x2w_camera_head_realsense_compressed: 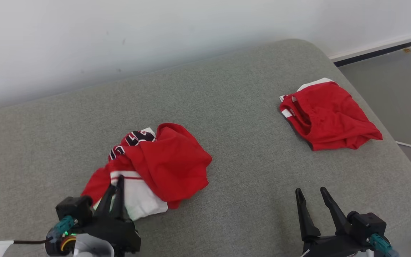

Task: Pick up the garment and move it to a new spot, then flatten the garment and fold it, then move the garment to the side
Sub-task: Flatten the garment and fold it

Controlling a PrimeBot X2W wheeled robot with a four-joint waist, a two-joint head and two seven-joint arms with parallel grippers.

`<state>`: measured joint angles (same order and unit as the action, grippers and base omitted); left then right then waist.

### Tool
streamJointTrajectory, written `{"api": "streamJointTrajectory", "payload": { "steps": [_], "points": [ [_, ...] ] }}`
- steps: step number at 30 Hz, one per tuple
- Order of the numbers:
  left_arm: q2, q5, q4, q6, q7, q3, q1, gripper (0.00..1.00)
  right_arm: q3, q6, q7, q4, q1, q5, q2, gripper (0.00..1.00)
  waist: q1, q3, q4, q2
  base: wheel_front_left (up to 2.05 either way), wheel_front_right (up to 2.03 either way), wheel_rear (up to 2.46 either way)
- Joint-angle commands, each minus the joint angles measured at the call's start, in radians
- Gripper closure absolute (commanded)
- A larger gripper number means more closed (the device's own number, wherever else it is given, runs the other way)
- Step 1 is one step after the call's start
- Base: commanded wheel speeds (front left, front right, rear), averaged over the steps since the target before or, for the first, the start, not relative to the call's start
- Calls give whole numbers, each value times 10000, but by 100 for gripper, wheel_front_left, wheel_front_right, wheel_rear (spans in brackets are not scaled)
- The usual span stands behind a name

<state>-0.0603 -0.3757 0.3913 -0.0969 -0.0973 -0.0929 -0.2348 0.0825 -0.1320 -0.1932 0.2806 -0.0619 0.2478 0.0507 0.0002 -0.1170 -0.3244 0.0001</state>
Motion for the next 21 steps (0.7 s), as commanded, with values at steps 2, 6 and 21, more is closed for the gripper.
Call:
{"api": "streamJointTrajectory", "payload": {
  "steps": [2,6,21],
  "points": [
    [-37,136,-142,97,-404,15,-240,100,35,23,-50,68,-101,48,-5,0,-2,54,57,-1,0,0,0],
    [-81,377,-506,35,-821,-205,-807,100,59,23,-39,123,-124,-8,-3,0,-2,183,182,-1,0,0,0],
    [69,381,-2539,-255,-568,-2367,-4484,100,209,23,-62,237,-97,99,-3,0,-2,507,155,-1,0,0,0]
  ]
}}
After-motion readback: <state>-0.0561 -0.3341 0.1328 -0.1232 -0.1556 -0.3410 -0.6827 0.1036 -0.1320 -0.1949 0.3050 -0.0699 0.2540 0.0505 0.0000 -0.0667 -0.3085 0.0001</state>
